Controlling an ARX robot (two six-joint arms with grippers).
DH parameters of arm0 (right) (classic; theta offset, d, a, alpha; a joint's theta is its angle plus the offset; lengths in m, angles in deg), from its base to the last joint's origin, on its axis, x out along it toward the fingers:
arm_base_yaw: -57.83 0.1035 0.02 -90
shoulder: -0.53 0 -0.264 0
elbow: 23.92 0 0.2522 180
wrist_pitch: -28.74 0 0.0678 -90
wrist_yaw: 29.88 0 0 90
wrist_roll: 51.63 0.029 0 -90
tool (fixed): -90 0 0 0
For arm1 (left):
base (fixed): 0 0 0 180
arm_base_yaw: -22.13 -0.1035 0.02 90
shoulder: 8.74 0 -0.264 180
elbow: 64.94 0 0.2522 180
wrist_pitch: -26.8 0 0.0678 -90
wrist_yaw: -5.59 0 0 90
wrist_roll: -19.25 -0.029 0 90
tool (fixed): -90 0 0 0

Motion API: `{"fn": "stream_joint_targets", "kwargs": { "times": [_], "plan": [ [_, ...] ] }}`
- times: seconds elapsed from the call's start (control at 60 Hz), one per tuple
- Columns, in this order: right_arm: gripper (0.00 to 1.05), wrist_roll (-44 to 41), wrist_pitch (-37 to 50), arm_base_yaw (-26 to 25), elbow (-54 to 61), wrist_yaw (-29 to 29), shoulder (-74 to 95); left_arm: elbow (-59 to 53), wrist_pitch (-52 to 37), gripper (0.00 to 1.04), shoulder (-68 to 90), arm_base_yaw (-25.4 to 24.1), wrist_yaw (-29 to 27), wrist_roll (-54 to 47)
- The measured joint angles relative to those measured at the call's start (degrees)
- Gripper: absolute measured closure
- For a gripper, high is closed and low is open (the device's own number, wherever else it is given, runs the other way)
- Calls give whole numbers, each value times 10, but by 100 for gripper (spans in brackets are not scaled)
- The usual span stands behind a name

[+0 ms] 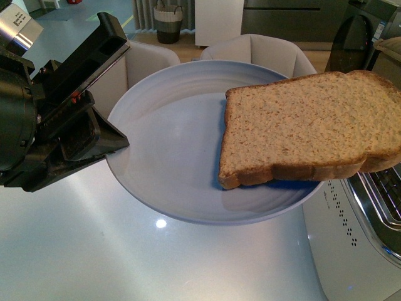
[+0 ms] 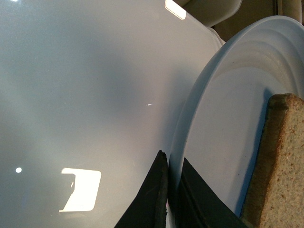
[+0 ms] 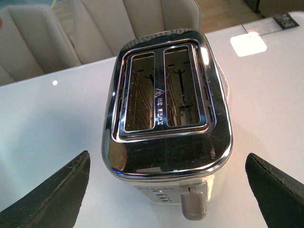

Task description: Left arm holds plate, right arm toasts bread

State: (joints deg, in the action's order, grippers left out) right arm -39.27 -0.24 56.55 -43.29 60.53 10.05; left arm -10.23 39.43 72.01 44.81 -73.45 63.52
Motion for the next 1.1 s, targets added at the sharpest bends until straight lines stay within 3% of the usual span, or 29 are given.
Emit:
{"fn": "stream_joint_targets", "kwargs": {
  "times": [0.3, 0.6, 0.883, 1.1],
  "plan": [
    [9, 65, 107, 31, -44, 24, 132, 0, 0, 102, 0, 0, -1, 0],
    [9, 213, 269, 95, -123, 74, 349, 0, 0, 102, 0, 0, -1, 0],
    [9, 299, 345, 157, -146, 80, 462, 1, 0, 102, 0, 0, -1, 0],
    [9, 319, 384, 189, -166, 71, 535, 1, 0, 102, 0, 0, 0, 0]
  ]
}}
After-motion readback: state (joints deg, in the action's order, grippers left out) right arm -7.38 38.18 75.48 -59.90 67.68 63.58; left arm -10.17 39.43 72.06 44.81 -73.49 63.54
